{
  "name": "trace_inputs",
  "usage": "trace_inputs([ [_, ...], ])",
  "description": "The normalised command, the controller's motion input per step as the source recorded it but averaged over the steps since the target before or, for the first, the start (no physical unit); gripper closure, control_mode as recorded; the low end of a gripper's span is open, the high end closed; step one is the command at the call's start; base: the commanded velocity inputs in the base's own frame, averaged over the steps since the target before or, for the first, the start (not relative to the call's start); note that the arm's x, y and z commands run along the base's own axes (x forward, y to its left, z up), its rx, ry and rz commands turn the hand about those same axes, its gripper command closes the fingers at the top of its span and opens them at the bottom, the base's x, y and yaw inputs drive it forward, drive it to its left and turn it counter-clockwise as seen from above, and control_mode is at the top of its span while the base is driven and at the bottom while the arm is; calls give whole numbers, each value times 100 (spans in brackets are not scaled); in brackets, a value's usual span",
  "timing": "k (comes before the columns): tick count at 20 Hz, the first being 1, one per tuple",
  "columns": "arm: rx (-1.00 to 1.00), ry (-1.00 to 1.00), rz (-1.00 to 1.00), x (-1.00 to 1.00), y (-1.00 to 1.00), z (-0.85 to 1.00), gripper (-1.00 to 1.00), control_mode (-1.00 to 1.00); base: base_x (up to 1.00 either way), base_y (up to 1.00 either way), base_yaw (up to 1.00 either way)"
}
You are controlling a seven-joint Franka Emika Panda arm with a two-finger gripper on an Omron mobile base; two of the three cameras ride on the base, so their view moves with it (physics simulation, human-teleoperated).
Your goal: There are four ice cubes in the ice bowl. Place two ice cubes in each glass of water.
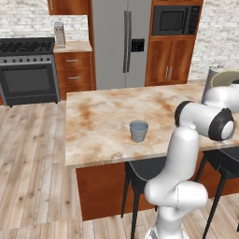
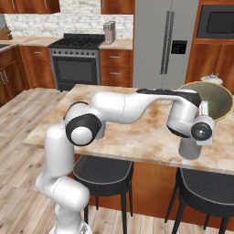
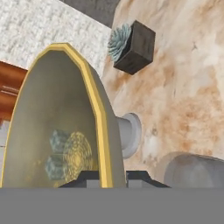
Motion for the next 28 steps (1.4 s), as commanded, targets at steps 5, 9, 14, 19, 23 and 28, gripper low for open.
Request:
trace_inputs([
  [5,-19,17,1,42,-28,-6,100,-100,0,0,0],
  [9,-16,11,0,22,-41,-18,100,-100,0,0,0],
  [14,-9,6,-4,2,-28,-24,100,-100,0,0,0],
  [19,-9,1,-13,0,-14,-27,100,-100,0,0,0],
  [23,-11,0,-14,0,-1,-20,100,-100,0,0,0],
  [28,-12,0,-11,0,-28,-6,100,-100,0,0,0],
])
